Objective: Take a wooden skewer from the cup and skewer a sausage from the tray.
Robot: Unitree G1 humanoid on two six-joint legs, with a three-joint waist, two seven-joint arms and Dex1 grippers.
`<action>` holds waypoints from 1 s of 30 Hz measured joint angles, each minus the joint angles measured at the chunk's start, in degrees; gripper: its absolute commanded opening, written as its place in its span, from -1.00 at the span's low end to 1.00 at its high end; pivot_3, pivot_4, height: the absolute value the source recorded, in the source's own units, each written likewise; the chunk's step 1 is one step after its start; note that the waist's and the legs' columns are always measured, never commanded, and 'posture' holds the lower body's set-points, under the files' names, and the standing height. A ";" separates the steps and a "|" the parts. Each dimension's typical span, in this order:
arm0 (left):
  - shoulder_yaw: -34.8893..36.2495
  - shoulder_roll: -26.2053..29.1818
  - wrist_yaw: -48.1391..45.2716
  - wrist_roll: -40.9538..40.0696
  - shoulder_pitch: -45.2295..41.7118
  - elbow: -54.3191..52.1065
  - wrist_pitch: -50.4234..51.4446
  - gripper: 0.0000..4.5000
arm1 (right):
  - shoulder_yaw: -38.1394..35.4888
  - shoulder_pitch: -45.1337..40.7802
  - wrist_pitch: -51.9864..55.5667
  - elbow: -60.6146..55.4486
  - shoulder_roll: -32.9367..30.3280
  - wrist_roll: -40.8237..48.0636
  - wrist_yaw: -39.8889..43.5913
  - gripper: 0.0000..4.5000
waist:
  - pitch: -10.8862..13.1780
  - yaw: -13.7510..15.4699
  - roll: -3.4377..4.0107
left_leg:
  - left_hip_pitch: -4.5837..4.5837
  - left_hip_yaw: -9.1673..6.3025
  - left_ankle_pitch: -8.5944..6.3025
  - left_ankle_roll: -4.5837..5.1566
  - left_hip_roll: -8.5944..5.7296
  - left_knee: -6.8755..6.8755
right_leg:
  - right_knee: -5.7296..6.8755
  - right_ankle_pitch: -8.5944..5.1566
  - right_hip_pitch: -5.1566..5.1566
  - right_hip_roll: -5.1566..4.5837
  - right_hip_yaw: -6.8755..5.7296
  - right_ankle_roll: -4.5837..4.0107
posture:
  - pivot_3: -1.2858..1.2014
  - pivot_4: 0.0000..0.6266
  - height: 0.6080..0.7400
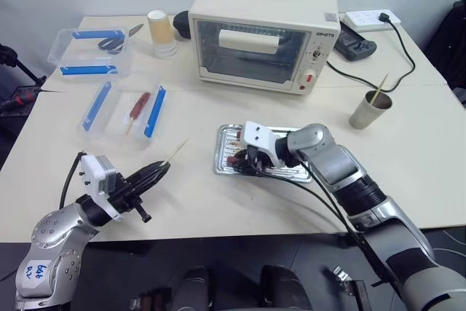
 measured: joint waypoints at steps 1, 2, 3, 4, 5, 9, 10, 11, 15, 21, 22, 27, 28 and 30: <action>-0.01 0.01 -0.08 0.01 -0.06 0.02 0.00 -1.00 | -0.02 0.00 -0.03 0.00 -0.17 0.00 0.26 -0.65 | 0.00 0.01 0.00 | 0.00 0.00 0.00 0.00 0.00 0.00 | 0.00 0.00 0.00 0.00 0.00 0.00 | 0.03 -0.52 1.00; -0.01 0.03 -0.12 0.01 -0.13 0.04 0.00 -1.00 | -0.07 0.00 -0.05 -0.01 -0.33 0.00 0.37 -0.65 | 0.00 0.01 0.00 | 0.00 0.00 0.00 0.00 0.00 0.00 | 0.00 0.00 0.00 0.00 0.00 0.00 | 0.03 -0.52 1.00; -0.07 0.09 -0.23 0.04 -0.26 0.09 0.00 -1.00 | -0.13 0.01 -0.08 -0.01 -0.53 0.01 0.52 -0.65 | 0.00 0.01 0.00 | 0.00 0.00 0.00 0.00 0.00 0.00 | 0.00 0.00 0.00 0.00 0.00 0.00 | 0.03 -0.52 1.00; -0.26 0.41 -0.51 0.12 -0.41 0.15 0.00 -1.00 | -0.31 0.03 -0.12 -0.03 -0.76 0.10 0.90 -0.65 | 0.00 0.04 0.00 | 0.00 0.01 0.00 0.00 0.00 0.00 | 0.00 0.00 0.00 0.00 0.00 0.00 | 0.03 -0.52 1.00; -0.44 0.81 -0.76 0.17 -0.48 0.19 0.00 -1.00 | -0.50 0.03 -0.17 -0.11 -0.97 0.16 1.19 -0.65 | 0.00 0.02 0.00 | 0.00 0.02 0.00 0.00 0.00 0.00 | 0.00 0.00 0.00 0.00 0.00 0.00 | 0.03 -0.52 1.00; -2.51 3.75 -3.45 2.02 -0.66 0.22 -0.32 -1.00 | -3.15 1.11 -2.74 -2.50 -2.32 2.84 4.31 -0.65 | 0.00 0.02 0.00 | -0.01 0.06 0.00 0.00 0.00 -0.02 | -0.01 0.00 -0.01 0.01 -0.01 0.00 | 0.03 -0.52 1.00; -3.04 4.81 -4.49 2.57 -0.60 0.24 -0.42 -1.00 | -3.70 1.29 -4.05 -3.48 -3.10 4.02 5.82 -0.65 | 0.00 0.02 0.01 | -0.01 0.11 0.00 0.00 0.00 -0.03 | -0.02 0.00 -0.01 0.01 -0.01 0.00 | 0.03 -0.52 1.00; -3.61 5.76 -5.40 3.03 -0.62 0.22 -0.66 -1.00 | -4.31 1.46 -5.35 -4.45 -3.96 4.97 7.45 -0.65 | 0.00 0.04 0.00 | -0.01 0.13 0.00 0.00 -0.01 -0.03 | -0.02 0.00 -0.02 0.01 0.00 0.00 | 0.03 -0.52 1.00; -6.10 7.74 -8.38 4.32 -1.10 0.16 -1.13 -1.00 | -6.84 1.98 -11.56 -8.41 -7.92 9.22 15.10 -0.65 | 0.00 0.05 0.00 | 0.00 0.14 -0.01 0.01 0.01 -0.03 | -0.05 0.00 -0.01 0.01 0.00 0.00 | 0.03 -0.52 1.00; -9.59 8.09 -9.40 4.77 -5.58 0.00 -0.97 -1.00 | -7.10 2.19 -12.70 -10.50 -8.71 10.26 17.95 -0.65 | 0.00 0.06 0.00 | 0.01 0.13 0.00 0.01 0.02 -0.02 | -0.02 0.00 -0.01 0.02 0.01 0.00 | 0.03 -0.52 1.00; -9.87 8.09 -9.41 4.86 -5.80 0.01 -0.96 -1.00 | -7.10 2.19 -12.62 -10.62 -8.73 10.26 17.95 -0.65 | 0.00 0.06 0.00 | 0.00 0.13 0.00 0.00 0.02 -0.02 | -0.02 0.00 -0.01 0.02 0.01 0.00 | 0.03 -0.52 1.00; -11.42 8.08 -10.12 5.31 -7.03 0.15 -0.94 -1.00 | -7.10 2.27 -11.99 -10.71 -8.94 9.86 17.51 -0.79 | 0.00 0.08 0.00 | 0.00 0.14 0.00 0.00 0.01 -0.01 | -0.02 0.00 -0.01 0.02 0.01 0.00 | 0.03 -0.52 1.00; -11.45 8.09 -10.22 5.39 -7.15 0.20 -0.94 -1.00 | -7.10 2.30 -11.85 -10.73 -9.03 9.69 17.41 -0.79 | 0.00 0.08 0.00 | 0.00 0.14 0.00 0.00 0.01 -0.01 | -0.02 0.00 -0.01 0.02 0.01 0.00 | 0.03 -0.52 1.00; -11.60 8.09 -10.36 5.53 -7.33 0.27 -0.94 -1.00 | -7.10 2.50 -11.35 -11.11 -9.34 9.49 17.33 -0.79 | 0.00 0.11 0.00 | 0.00 0.14 0.00 0.00 0.01 -0.01 | -0.03 0.00 -0.01 0.01 0.01 0.00 | 0.03 -0.52 1.00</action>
